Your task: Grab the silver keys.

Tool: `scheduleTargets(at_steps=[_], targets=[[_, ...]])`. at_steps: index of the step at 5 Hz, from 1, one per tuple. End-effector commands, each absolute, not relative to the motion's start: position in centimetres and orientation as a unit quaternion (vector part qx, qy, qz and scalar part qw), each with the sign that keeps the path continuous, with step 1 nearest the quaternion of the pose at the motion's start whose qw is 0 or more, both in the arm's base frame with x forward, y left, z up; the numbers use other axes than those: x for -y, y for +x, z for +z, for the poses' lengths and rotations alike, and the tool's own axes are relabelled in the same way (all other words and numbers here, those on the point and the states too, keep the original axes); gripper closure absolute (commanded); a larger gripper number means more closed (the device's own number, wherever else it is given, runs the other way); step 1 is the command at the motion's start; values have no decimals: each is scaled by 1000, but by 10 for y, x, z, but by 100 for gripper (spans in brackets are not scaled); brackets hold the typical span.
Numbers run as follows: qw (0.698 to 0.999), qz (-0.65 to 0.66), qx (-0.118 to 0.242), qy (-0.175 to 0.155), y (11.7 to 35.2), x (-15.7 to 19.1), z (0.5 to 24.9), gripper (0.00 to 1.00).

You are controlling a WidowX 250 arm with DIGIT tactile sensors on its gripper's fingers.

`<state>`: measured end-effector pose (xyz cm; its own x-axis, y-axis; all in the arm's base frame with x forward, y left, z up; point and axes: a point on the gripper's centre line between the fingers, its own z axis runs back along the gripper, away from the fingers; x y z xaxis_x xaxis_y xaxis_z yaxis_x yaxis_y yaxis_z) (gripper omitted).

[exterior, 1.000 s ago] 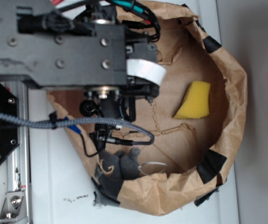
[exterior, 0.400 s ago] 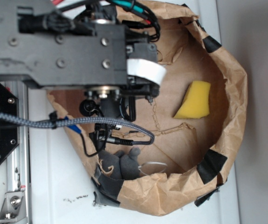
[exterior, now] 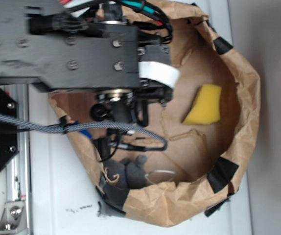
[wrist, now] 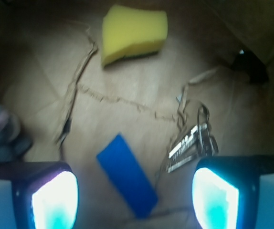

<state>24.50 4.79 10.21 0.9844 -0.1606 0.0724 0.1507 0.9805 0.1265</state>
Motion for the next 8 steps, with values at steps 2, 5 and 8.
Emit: scheduleTargets(at_steps=[2,5,8], targets=[[994,-43,54,84,269,-76,91,0],[992,-51,60,102,264,-80,79,0],[992,-47,38,114,268,-97,45,0]])
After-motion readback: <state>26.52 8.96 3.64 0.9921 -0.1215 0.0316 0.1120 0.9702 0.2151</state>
